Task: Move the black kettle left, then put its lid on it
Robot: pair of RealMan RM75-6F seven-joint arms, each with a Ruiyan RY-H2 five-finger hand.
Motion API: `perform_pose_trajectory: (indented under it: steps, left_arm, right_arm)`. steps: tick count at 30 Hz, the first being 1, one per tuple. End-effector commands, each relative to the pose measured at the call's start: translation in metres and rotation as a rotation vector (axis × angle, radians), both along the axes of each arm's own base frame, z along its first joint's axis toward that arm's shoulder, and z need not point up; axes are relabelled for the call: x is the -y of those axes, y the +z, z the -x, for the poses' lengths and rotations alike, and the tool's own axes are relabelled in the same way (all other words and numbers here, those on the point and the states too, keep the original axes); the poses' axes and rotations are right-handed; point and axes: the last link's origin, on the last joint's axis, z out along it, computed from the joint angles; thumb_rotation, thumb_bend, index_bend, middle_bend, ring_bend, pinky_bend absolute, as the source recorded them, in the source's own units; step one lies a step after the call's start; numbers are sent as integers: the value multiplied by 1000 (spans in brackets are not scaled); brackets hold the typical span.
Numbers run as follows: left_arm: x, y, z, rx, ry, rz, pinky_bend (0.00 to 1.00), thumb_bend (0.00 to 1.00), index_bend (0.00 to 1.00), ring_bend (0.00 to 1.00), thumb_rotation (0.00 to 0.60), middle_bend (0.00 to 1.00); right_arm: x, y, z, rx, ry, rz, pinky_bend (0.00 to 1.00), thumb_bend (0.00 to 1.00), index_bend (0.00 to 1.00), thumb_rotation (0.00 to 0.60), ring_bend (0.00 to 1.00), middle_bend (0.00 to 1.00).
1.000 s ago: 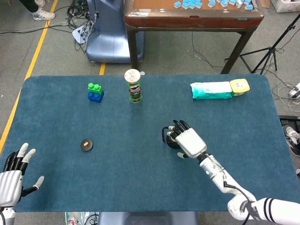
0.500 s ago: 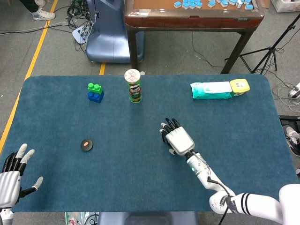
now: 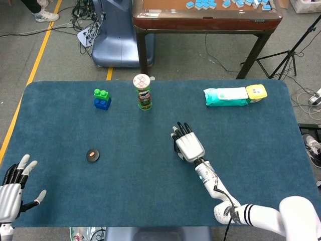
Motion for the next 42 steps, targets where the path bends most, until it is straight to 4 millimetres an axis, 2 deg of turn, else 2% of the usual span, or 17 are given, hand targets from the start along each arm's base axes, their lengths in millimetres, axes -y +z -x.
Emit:
perform_pose_trajectory:
  steps: [1, 8, 15, 28, 32, 37, 42]
  left_arm:
    - [0, -1, -1, 2, -2, 5, 0, 246, 114, 0, 600, 1]
    - [-2, -3, -5, 4, -19, 13, 0, 246, 114, 0, 600, 1]
    - [-3, -4, -10, 0, -28, 15, 0, 246, 114, 0, 600, 1]
    - [-3, -5, -13, -8, -34, 21, 0, 246, 114, 0, 600, 1]
    - [-4, -6, -14, -8, -36, 28, 0, 246, 114, 0, 600, 1]
    - [-4, -7, -15, -6, -43, 30, 0, 246, 113, 0, 600, 1]
    - [-3, -5, -13, -11, -34, 30, 0, 246, 113, 0, 600, 1]
  right_arm:
    - [0, 4, 4, 2, -13, -2, 104, 237, 261, 600, 18, 178]
    - [-7, 16, 17, 2, -44, -36, 104, 236, 261, 600, 19, 176]
    - [-31, 32, 31, 17, -65, -142, 104, 237, 261, 600, 18, 176]
    - [-70, 61, 36, 39, -58, -272, 104, 238, 261, 600, 18, 176]
    - [-66, 67, 36, 46, -34, -210, 104, 237, 261, 600, 18, 176]
    - [-53, 62, 34, 47, -63, -176, 104, 237, 258, 600, 16, 175]
    - [-40, 54, 31, 8, -105, -215, 79, 237, 196, 600, 0, 139]
